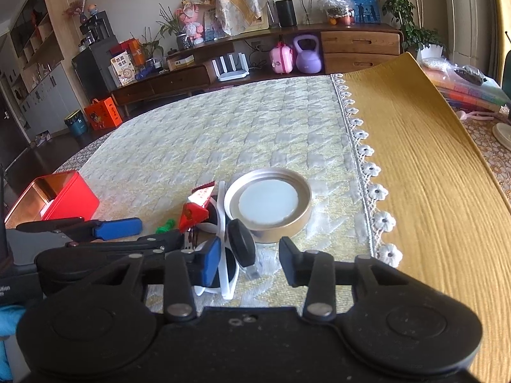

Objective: Organize rigid objects
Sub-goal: 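Grasp the green pushpin with the left tool while the right tool grasps the white sunglasses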

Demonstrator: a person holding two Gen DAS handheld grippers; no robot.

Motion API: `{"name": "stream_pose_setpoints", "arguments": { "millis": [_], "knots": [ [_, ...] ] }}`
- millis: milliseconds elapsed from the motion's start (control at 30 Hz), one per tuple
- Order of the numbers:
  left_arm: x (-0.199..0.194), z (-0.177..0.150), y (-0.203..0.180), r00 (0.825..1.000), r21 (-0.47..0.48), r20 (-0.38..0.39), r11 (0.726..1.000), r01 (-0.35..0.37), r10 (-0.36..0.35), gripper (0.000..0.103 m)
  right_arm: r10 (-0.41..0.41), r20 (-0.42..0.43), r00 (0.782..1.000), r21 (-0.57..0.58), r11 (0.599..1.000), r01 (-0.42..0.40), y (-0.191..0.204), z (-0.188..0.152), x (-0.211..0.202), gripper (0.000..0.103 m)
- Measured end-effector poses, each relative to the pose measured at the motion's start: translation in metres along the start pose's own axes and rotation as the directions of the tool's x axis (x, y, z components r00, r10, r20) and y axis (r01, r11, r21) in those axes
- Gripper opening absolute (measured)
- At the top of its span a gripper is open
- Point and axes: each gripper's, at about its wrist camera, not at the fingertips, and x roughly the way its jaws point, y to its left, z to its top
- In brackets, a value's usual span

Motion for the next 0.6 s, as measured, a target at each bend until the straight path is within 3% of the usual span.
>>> {"name": "stream_pose_setpoints", "arguments": {
  "millis": [67,133,233,600],
  "knots": [
    [0.0,0.001,-0.003,1.0,0.006,0.002,1.0,0.011,-0.011,0.034,-0.003,-0.001,1.0,-0.001,1.0,0.003,0.002,0.0,0.002,0.034],
    [0.0,0.001,-0.004,1.0,0.008,0.002,1.0,0.018,-0.018,0.031,-0.003,0.0,1.0,-0.001,1.0,0.003,0.002,0.0,0.002,0.031],
    [0.0,0.001,-0.003,1.0,0.004,0.003,1.0,0.024,-0.024,0.018,0.011,0.004,1.0,0.011,1.0,-0.011,0.0,0.001,0.003,0.024],
    [-0.011,0.0,0.003,1.0,0.013,0.009,1.0,0.008,-0.009,0.016,0.0,0.032,0.999,0.038,0.999,-0.001,-0.004,-0.001,-0.011,0.016]
  ]
}}
